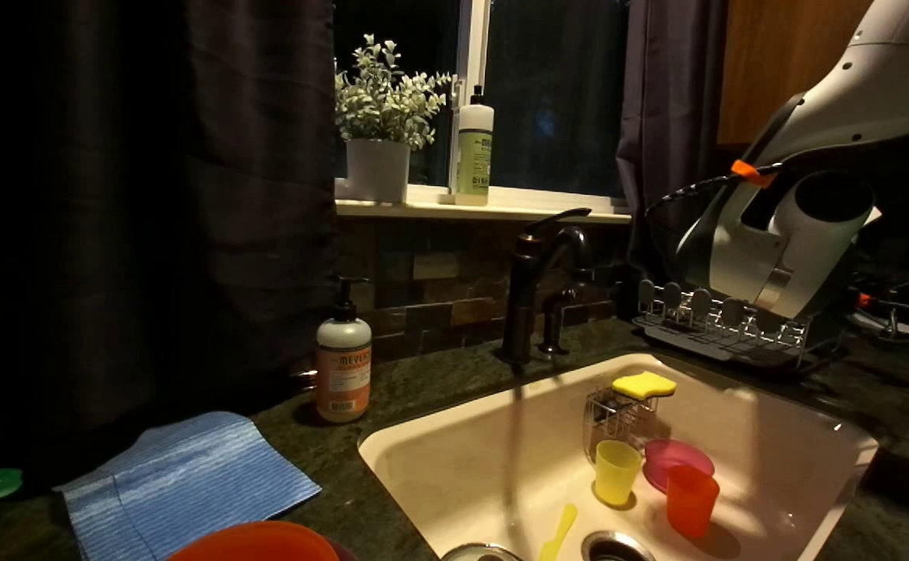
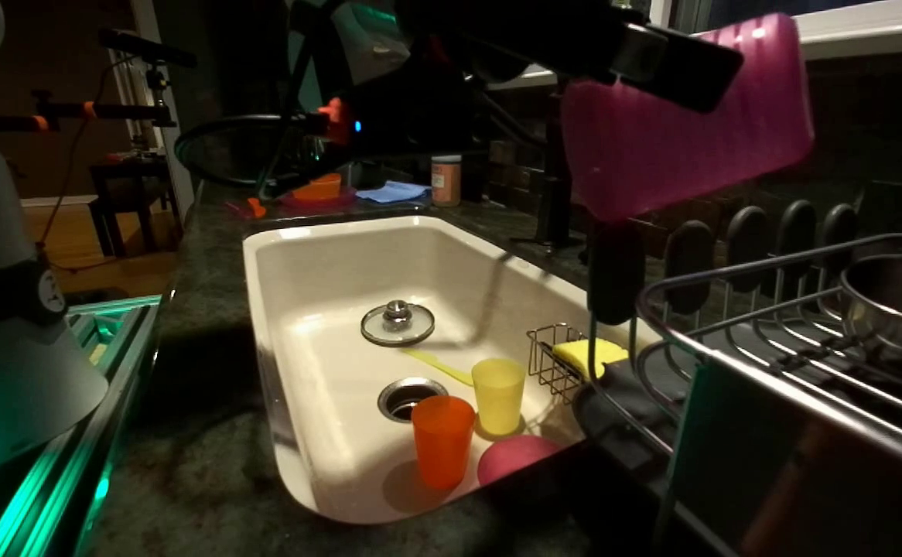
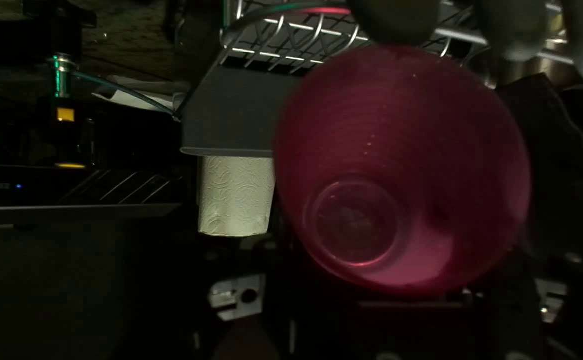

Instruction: Put the cup on the drying rack

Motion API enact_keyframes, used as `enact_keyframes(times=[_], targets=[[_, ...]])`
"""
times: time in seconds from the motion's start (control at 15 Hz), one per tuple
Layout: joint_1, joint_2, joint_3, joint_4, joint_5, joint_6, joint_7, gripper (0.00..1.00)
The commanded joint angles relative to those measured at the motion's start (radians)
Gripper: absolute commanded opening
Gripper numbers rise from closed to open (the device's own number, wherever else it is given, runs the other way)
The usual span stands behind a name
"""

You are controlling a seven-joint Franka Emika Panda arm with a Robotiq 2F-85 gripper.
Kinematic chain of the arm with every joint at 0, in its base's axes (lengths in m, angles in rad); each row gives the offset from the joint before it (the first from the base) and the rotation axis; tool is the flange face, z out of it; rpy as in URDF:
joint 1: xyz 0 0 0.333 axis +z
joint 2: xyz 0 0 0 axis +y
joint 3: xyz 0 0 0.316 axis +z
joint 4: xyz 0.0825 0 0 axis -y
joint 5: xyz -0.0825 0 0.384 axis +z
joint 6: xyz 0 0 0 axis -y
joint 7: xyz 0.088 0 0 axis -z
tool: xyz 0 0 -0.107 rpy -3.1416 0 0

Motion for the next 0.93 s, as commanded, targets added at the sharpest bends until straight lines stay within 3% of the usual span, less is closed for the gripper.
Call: enact_keyframes(times=[0.0, 0.47, 0.87], targets=[[0.115, 0.045, -0.122, 0.017, -0.030, 0.010, 0.047, 0.45], [0.314, 0.132, -0.313, 0.029, -0.020, 0.001, 0.073, 0.45], [0.426, 0.200, -0.414, 0.018, -0.017, 0.007, 0.118, 0.45]])
